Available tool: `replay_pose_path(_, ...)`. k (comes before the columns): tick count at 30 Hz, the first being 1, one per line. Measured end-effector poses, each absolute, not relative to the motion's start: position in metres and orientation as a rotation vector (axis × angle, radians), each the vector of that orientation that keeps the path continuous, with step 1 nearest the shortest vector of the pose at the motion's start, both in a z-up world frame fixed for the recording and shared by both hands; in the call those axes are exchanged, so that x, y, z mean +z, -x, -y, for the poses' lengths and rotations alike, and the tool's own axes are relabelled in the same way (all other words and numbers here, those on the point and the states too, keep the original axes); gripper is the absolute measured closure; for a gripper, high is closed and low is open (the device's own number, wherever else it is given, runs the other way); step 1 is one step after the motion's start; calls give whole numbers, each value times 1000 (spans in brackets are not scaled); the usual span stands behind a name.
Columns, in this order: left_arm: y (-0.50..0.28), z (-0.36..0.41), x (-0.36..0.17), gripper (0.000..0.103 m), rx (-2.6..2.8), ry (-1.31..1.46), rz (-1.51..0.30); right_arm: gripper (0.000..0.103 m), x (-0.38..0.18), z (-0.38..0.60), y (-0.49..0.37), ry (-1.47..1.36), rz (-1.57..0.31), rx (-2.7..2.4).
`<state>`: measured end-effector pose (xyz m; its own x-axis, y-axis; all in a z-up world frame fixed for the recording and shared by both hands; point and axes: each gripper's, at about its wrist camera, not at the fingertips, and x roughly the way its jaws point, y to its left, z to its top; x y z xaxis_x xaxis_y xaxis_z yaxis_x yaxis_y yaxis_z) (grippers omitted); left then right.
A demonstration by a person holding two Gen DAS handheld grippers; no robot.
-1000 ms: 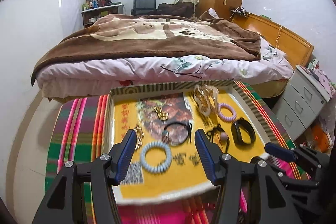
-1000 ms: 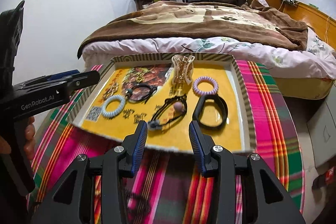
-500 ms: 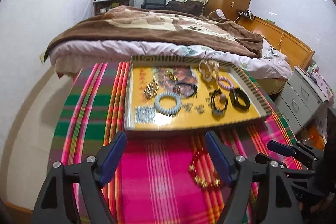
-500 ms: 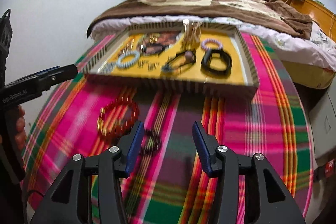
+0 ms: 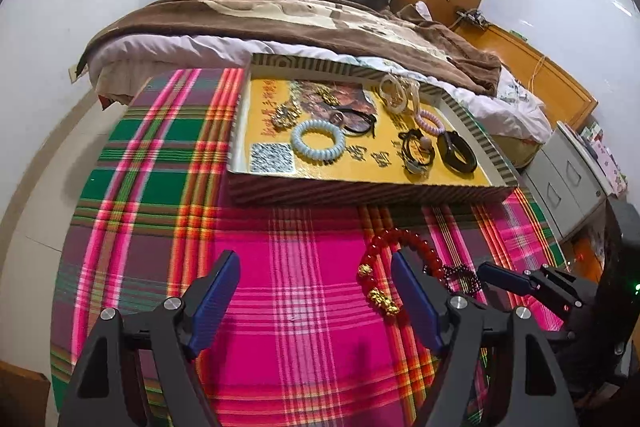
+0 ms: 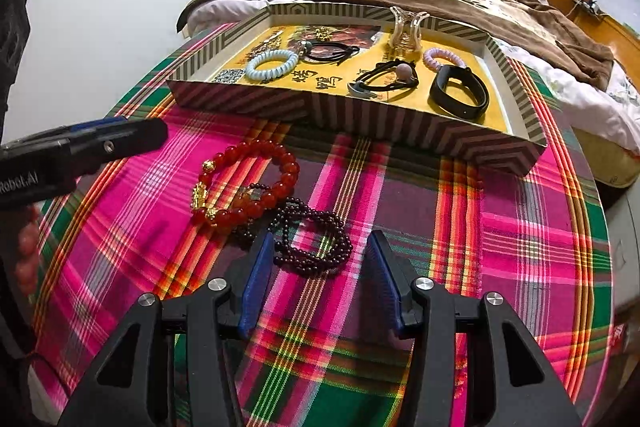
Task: Organize jewelry
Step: 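Grasp the dark bead bracelet with the right gripper while the left grasps the red bead bracelet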
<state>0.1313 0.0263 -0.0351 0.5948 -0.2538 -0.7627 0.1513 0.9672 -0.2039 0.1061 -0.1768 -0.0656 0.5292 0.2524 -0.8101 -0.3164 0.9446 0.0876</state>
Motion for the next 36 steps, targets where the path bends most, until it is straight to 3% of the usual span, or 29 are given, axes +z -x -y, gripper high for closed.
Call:
replay_pose_path(5, -136, -17, -43, 26, -256, 115, -933, 93, -65, 180, -103, 88, -967, 366)
replay_pose_path(25, -143, 55, -62, 25, -326, -42, -989, 94, -36, 229, -81, 64, -839, 236)
replay_pose_path(32, -143, 87, -68, 24, -288, -212, -972, 94, -36, 237, -79, 45, -833, 235)
replay_pose_path(34, -142, 89, -67, 32, -303, -211, -969, 94, -35, 239, -79, 44, -828, 231)
replay_pose_path(36, -141, 90, -65, 55, -339, -196, -972, 94, -35, 242, -79, 40, -824, 229)
